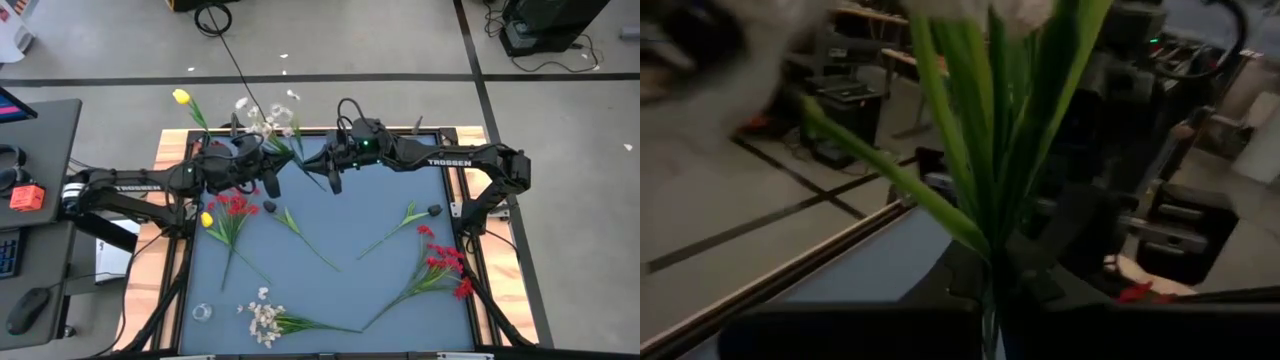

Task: Sort flowers into vase by color
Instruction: Put the top white flowers into the red vase

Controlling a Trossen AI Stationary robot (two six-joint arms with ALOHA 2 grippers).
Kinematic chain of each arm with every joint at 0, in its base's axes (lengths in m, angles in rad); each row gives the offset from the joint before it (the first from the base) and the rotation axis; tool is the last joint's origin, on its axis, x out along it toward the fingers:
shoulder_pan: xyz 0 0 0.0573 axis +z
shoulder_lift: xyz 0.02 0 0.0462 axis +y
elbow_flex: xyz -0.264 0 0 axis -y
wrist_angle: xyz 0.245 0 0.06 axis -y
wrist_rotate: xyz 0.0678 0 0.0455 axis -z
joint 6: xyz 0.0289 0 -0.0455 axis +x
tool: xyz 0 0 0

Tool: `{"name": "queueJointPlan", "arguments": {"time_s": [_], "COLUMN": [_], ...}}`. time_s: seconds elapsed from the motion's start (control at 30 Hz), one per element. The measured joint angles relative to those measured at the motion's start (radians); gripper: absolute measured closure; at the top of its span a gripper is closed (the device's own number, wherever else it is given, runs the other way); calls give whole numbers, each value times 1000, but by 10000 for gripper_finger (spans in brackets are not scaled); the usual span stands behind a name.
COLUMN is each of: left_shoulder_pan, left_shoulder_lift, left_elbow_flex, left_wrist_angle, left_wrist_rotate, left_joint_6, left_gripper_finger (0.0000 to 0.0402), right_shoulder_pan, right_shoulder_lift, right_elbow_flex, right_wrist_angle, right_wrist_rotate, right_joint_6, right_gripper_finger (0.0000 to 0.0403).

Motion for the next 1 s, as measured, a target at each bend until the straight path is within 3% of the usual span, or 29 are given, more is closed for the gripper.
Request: {"name": "queueJointPlan", "arguments": {"time_s": [0.2,0.4,0.6,0.83,1.0], "left_shoulder_pan": [4,4,19,147,267], "left_shoulder_lift": [-106,-224,-304,-355,-373], "left_elbow_flex": [-1,0,0,0,0], "left_wrist_angle": [-213,-430,-648,-719,-726], "left_wrist_rotate": [-188,-430,-671,-723,-680], "left_joint_6": [13,-52,-124,-86,-60], "left_gripper_finger": [392,393,393,394,394], "right_shoulder_pan": [-52,-121,-169,-196,-219], "right_shoulder_lift": [-5,-5,-5,-5,-5], "right_elbow_flex": [1,1,1,1,1], "right_wrist_angle": [-168,-337,-370,-358,-355], "right_wrist_rotate": [159,106,36,54,82], "right_joint_6": [166,161,132,85,71], "right_gripper_finger": [270,256,257,258,259]}}
